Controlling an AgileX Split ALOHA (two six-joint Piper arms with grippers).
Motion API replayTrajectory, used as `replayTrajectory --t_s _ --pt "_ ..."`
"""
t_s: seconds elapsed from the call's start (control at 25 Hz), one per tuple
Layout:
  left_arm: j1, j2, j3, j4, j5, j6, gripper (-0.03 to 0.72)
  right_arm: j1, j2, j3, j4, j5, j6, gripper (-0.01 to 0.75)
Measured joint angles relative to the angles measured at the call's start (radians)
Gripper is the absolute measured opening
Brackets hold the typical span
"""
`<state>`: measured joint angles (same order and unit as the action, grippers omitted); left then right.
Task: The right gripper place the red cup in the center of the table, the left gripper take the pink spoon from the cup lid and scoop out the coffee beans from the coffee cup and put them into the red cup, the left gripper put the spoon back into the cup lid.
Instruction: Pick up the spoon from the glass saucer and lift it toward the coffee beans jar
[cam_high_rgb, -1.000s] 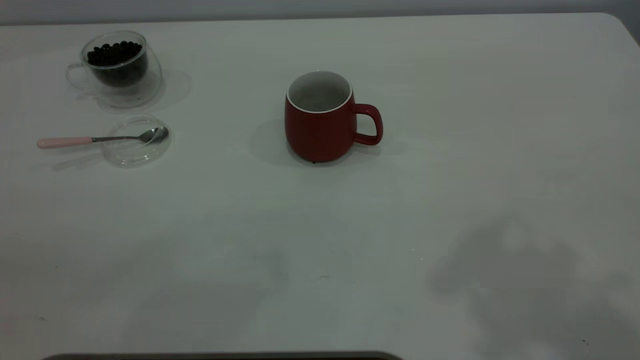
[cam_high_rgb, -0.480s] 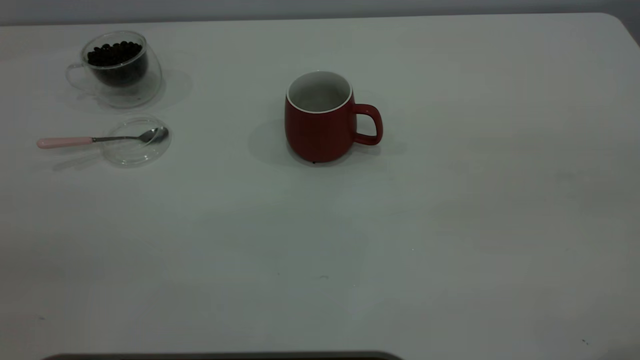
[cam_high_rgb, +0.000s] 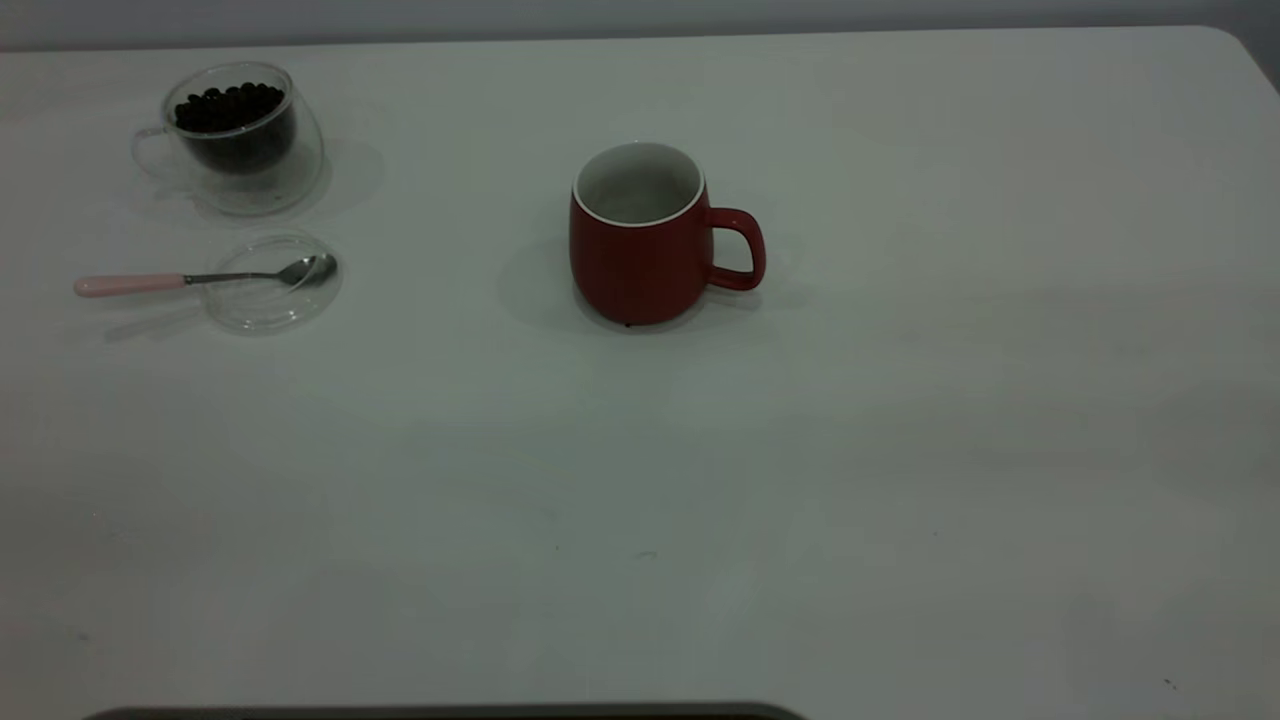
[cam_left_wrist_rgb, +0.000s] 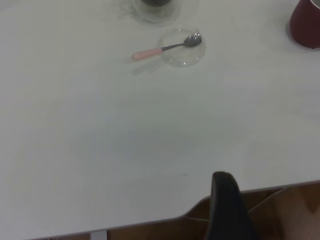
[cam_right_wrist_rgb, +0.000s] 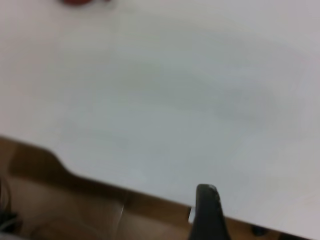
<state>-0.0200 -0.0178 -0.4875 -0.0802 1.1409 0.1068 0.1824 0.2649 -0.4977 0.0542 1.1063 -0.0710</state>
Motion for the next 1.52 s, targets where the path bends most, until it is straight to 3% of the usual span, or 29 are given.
replayTrajectory --t_s 0.2,0.44,1.52 --pt "0.000 0.000 0.000 0.000 0.000 0.000 0.505 -0.092 -0.092 0.003 -0.020 0.007 0.001 0.590" --pt "0.000 0.000 0.000 0.000 0.000 0.000 0.505 -0.151 -0.159 0.022 -0.025 0.016 0.025 0.590" --pt "0.000 0.000 0.000 0.000 0.000 0.000 0.505 -0.156 -0.236 0.028 -0.047 0.017 0.028 0.590"
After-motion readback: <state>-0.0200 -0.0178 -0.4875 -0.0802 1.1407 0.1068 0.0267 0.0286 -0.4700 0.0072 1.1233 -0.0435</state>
